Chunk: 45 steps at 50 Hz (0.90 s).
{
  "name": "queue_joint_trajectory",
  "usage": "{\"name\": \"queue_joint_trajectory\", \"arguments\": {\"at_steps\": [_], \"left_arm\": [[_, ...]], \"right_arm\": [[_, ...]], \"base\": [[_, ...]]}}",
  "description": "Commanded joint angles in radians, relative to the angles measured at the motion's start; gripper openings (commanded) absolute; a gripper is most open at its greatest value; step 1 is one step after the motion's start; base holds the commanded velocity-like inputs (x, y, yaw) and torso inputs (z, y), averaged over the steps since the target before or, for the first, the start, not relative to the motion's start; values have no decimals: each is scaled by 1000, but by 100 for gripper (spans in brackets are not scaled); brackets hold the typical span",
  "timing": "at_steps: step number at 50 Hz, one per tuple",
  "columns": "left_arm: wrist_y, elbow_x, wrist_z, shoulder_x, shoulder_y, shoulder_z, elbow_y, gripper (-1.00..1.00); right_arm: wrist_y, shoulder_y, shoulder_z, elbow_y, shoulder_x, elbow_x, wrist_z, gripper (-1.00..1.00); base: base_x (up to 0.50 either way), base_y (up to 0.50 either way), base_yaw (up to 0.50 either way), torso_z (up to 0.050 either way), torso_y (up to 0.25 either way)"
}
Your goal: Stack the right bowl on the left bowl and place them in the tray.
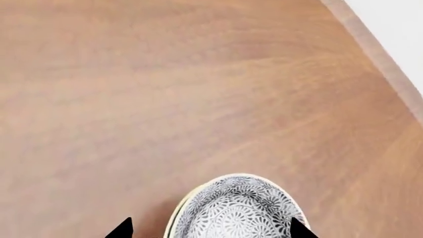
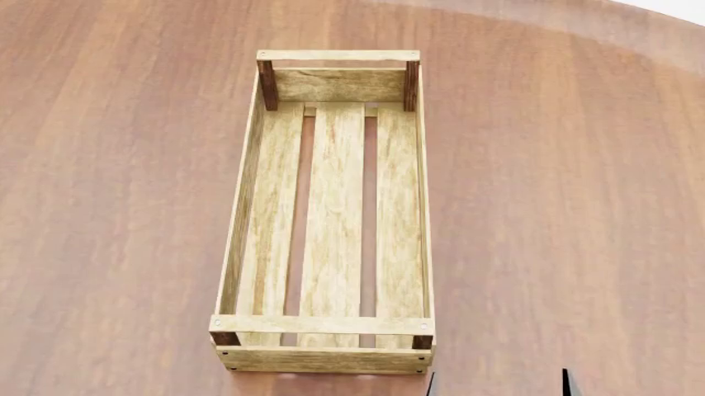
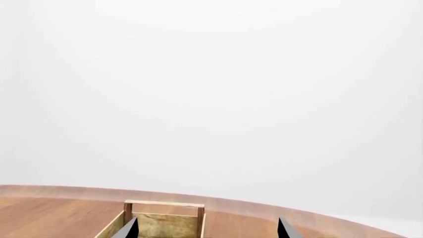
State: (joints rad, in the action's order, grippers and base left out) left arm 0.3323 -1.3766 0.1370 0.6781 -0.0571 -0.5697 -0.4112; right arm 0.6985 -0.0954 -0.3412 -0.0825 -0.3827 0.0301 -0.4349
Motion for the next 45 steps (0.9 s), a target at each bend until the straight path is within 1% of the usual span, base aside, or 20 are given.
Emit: {"name": "queue_joint_trajectory", "arguments": {"at_steps": [1, 38, 45], "left_arm": [[21, 38, -19, -19, 9, -5, -24, 100], [3, 95, -48, -36, 62, 54, -100, 100], [-2, 111, -38, -38, 64, 66, -92, 100]], "right_arm": [[-3, 0, 18, 1, 16, -17, 14, 100], [-1, 3, 9, 8, 10, -15, 7, 100], [-6, 3, 9, 2, 7, -14, 5, 100]], "base": [[0, 0, 0, 0, 0], [0, 0, 0, 0, 0], [0, 0, 0, 0, 0]]}}
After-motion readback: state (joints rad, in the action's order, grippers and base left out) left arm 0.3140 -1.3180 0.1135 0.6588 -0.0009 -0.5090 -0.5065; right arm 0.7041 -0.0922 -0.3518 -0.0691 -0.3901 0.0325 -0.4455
